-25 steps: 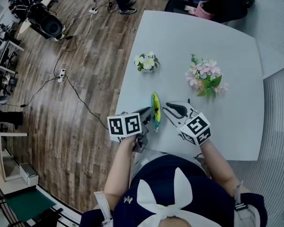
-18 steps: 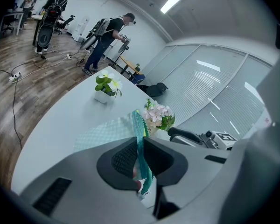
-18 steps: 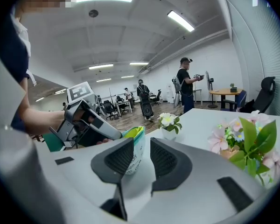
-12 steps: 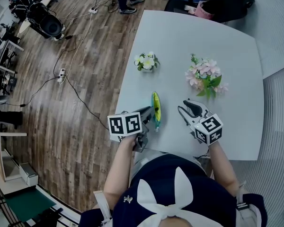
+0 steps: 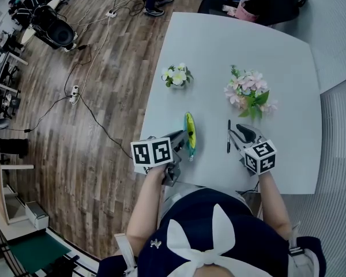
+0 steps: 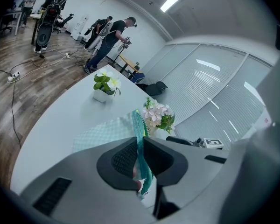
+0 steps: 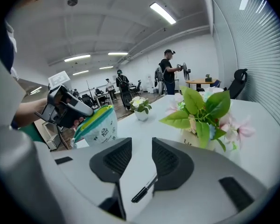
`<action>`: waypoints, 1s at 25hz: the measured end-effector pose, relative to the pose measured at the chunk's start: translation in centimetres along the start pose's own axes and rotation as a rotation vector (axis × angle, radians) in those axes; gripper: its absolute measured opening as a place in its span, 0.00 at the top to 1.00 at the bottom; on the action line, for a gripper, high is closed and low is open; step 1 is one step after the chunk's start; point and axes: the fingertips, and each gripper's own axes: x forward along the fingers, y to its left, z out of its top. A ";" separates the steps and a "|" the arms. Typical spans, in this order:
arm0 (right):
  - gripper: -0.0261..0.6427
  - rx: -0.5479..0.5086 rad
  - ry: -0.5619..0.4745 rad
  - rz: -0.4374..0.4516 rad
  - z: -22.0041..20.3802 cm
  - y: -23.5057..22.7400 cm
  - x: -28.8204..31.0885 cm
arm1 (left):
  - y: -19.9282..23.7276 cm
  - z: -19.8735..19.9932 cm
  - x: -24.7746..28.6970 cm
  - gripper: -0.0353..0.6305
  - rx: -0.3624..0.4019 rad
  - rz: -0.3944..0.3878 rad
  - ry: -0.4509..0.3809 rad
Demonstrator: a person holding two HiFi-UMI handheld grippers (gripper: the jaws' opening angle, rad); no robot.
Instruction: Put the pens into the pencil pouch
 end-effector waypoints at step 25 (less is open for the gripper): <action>0.76 0.302 0.179 -0.209 -6.5 -6.7 7.2 | -0.5 0.0 0.4 0.87 -0.013 -0.007 0.012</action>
